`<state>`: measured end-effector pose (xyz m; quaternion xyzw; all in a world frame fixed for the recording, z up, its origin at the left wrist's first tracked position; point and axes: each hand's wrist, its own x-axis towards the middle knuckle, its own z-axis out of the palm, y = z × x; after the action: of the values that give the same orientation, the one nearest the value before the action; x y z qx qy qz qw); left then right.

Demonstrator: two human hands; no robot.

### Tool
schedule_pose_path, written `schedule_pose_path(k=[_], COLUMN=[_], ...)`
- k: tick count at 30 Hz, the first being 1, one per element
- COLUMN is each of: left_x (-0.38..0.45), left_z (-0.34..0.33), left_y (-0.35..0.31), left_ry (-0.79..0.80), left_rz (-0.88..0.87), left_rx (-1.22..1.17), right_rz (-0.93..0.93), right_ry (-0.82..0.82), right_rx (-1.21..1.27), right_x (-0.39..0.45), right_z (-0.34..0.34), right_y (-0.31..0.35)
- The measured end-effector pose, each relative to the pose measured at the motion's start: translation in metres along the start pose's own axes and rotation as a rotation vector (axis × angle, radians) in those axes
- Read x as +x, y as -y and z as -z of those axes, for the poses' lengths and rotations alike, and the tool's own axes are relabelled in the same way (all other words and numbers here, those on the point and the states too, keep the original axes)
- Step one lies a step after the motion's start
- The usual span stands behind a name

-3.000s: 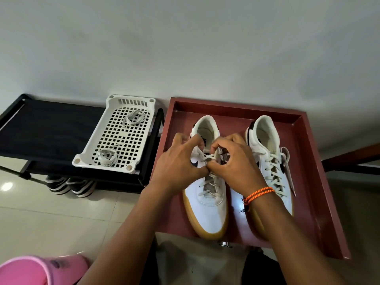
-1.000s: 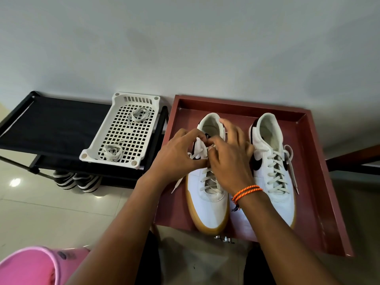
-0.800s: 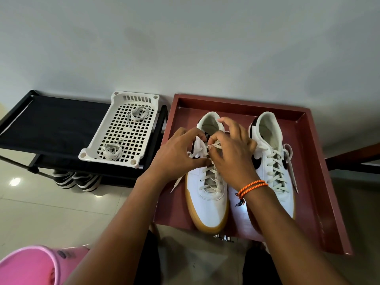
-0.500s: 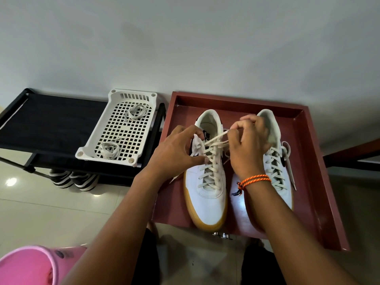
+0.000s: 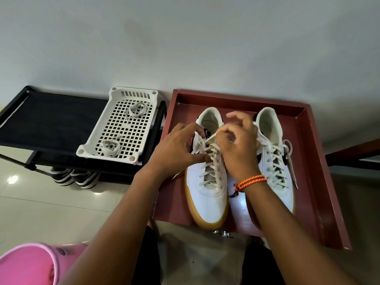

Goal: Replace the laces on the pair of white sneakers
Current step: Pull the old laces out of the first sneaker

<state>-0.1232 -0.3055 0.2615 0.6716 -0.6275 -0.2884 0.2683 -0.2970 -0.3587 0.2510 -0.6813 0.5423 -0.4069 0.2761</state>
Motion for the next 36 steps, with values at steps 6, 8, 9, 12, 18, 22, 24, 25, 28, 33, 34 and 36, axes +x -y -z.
schedule_pose_path(k=[6, 8, 9, 12, 18, 22, 24, 25, 28, 33, 34, 36], left_x=[0.0, 0.0, 0.0, 0.0, 0.0, 0.0, -0.001, 0.0, 0.0, -0.001, -0.002, -0.001], left_z=[0.0, 0.0, 0.0, 0.0, 0.001, 0.002, 0.002, 0.001, 0.001, 0.001, 0.001, 0.0], left_y=[0.002, 0.001, 0.0, -0.001, 0.001, 0.002, 0.001, 0.002, 0.002, 0.001, 0.001, 0.0], left_ry=[-0.004, -0.007, -0.01, -0.018, 0.002, -0.007, -0.016, -0.021, -0.04, -0.06, -0.062, -0.053], left_rz=[-0.002, -0.004, -0.007, -0.011, -0.001, -0.009, -0.011, -0.01, -0.027, -0.032, -0.033, -0.031], left_rx=[-0.006, -0.002, -0.003, -0.011, -0.009, -0.011, -0.008, -0.005, 0.003, -0.002, -0.002, -0.003], right_rz=[0.034, 0.121, 0.144, 0.156, 0.11, 0.047, 0.118, 0.153, 0.198, 0.203, 0.207, 0.216], right_ry=[-0.106, 0.022, 0.077, 0.162, -0.018, -0.159, -0.053, 0.019, 0.155, 0.143, 0.136, 0.101], right_rx=[-0.105, -0.227, -0.283, -0.342, -0.187, -0.057, -0.139, -0.189, -0.339, -0.332, -0.314, -0.255], right_x=[0.002, -0.006, -0.009, -0.014, -0.004, 0.003, 0.0, -0.003, -0.012, -0.012, -0.011, -0.008], right_z=[0.008, 0.003, 0.0, -0.006, 0.001, 0.01, 0.009, 0.006, -0.004, -0.005, -0.004, 0.0], right_y=[0.003, 0.007, 0.007, 0.004, 0.005, 0.004, 0.004, 0.005, 0.004, 0.003, 0.004, 0.005])
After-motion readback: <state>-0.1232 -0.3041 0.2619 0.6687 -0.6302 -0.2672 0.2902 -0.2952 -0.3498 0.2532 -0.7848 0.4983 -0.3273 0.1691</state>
